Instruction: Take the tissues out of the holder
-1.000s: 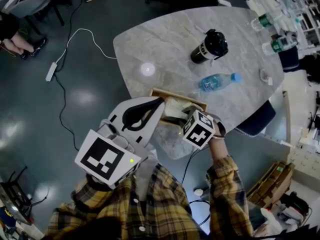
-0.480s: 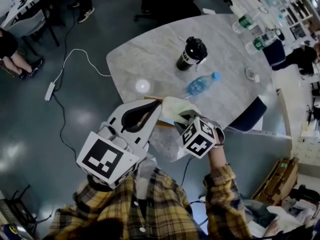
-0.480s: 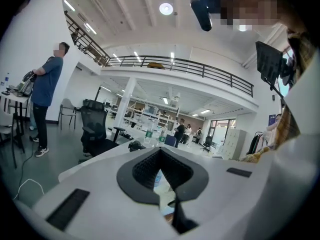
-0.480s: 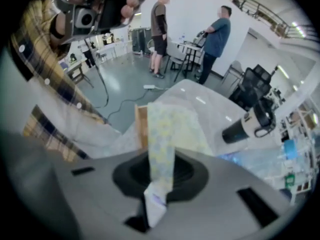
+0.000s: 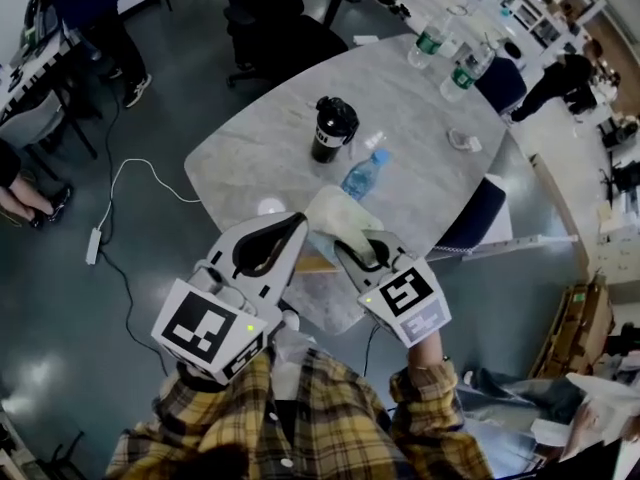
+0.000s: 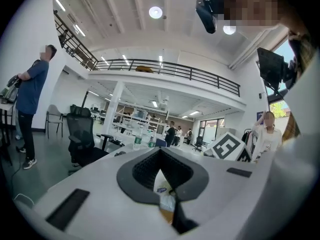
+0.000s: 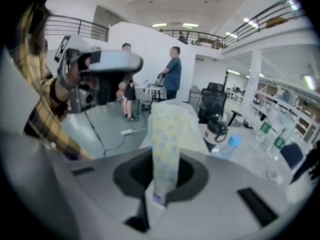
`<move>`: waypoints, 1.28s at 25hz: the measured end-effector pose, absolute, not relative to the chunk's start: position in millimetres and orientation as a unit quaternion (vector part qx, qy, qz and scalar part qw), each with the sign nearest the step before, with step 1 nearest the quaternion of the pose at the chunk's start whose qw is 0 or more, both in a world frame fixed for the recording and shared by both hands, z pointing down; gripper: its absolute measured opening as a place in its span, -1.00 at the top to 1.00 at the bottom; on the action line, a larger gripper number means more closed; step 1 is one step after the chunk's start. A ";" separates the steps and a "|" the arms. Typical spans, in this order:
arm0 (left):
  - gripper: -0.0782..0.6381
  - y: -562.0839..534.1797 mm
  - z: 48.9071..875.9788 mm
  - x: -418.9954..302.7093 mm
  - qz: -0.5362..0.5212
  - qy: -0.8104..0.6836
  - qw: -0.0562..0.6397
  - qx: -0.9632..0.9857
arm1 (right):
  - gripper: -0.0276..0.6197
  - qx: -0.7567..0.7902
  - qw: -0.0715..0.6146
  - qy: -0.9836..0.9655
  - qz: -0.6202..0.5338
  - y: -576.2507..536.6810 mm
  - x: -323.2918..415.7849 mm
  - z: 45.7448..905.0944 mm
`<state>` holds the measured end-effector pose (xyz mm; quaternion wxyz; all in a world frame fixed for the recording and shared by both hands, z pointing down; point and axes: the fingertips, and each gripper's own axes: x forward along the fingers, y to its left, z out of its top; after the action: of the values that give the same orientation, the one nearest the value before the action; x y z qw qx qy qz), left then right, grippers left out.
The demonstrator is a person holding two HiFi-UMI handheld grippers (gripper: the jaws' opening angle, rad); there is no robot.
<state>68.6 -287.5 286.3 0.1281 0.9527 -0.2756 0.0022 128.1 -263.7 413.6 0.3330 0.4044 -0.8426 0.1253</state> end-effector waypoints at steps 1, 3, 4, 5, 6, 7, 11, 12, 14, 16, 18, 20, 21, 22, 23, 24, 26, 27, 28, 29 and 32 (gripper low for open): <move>0.73 -286.7 283.7 71.3 0.001 -0.272 0.125 0.954 | 0.78 0.419 0.311 -0.844 0.125 -263.2 128.8 402.2; 0.73 -285.1 279.2 74.8 -0.001 -0.265 0.120 0.957 | 0.78 0.448 0.268 -0.843 0.128 -262.1 131.1 380.9; 0.73 -284.5 277.3 75.8 -0.002 -0.263 0.117 0.958 | 0.78 0.462 0.245 -0.842 0.130 -261.3 132.7 371.8; 0.73 -284.1 275.2 76.8 -0.003 -0.261 0.114 0.959 | 0.78 0.475 0.222 -0.841 0.132 -260.7 134.5 363.3; 0.73 -283.8 273.0 77.7 -0.005 -0.259 0.112 0.959 | 0.78 0.488 0.198 -0.839 0.134 -260.3 136.6 354.9; 0.73 -283.3 270.6 78.7 -0.007 -0.257 0.109 0.960 | 0.78 0.500 0.176 -0.837 0.135 -259.6 138.9 346.7; 0.73 -279.1 263.4 82.8 -0.011 -0.253 0.103 0.962 | 0.78 0.536 0.108 -0.826 0.136 -253.5 147.2 320.9; 0.73 -278.1 262.5 84.0 -0.012 -0.252 0.102 0.962 | 0.78 0.539 0.098 -0.826 0.135 -252.4 148.5 317.0; 0.73 -276.4 262.0 85.8 -0.012 -0.251 0.102 0.963 | 0.78 0.542 0.090 -0.824 0.134 -250.9 150.0 314.2; 0.73 -274.4 263.3 86.3 -0.011 -0.248 0.102 0.963 | 0.78 0.544 0.091 -0.823 0.136 -249.4 150.2 316.2; 0.73 -272.5 264.6 86.4 -0.008 -0.247 0.103 0.964 | 0.78 0.546 0.090 -0.821 0.140 -247.8 150.6 318.6; 0.73 -270.7 265.0 87.8 -0.008 -0.246 0.103 0.964 | 0.78 0.548 0.086 -0.820 0.142 -246.0 151.8 319.4; 0.73 -269.9 264.9 88.8 -0.008 -0.245 0.103 0.964 | 0.78 0.548 0.084 -0.820 0.143 -245.2 152.4 319.2; 0.73 -269.0 264.8 89.7 -0.008 -0.245 0.103 0.964 | 0.78 0.547 0.083 -0.820 0.143 -244.6 152.8 319.0; 0.73 -268.3 264.7 90.2 -0.007 -0.245 0.103 0.964 | 0.78 0.547 0.083 -0.821 0.144 -244.2 152.9 319.0; 0.73 -267.6 264.8 90.5 -0.007 -0.244 0.103 0.964 | 0.78 0.547 0.083 -0.821 0.144 -243.9 152.9 319.0; 0.73 -266.2 265.4 90.8 -0.006 -0.244 0.103 0.964 | 0.78 0.548 0.083 -0.820 0.144 -243.5 153.3 319.4; 0.73 -265.6 265.9 91.1 -0.006 -0.244 0.103 0.964 | 0.78 0.548 0.083 -0.820 0.144 -243.3 153.8 319.8; 0.73 -265.3 266.3 91.2 -0.006 -0.245 0.103 0.964 | 0.78 0.548 0.084 -0.820 0.144 -243.2 154.1 320.4; 0.73 -265.1 266.6 91.1 -0.006 -0.246 0.104 0.964 | 0.78 0.547 0.084 -0.820 0.145 -243.2 154.2 321.0; 0.73 -265.6 266.6 90.0 -0.006 -0.250 0.103 0.963 | 0.78 0.541 0.082 -0.824 0.147 -243.4 152.4 321.5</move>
<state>90.0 -265.6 266.6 0.1035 0.9626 -0.2503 -0.0059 152.4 -243.4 321.5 0.0816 0.5411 -0.8239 0.1474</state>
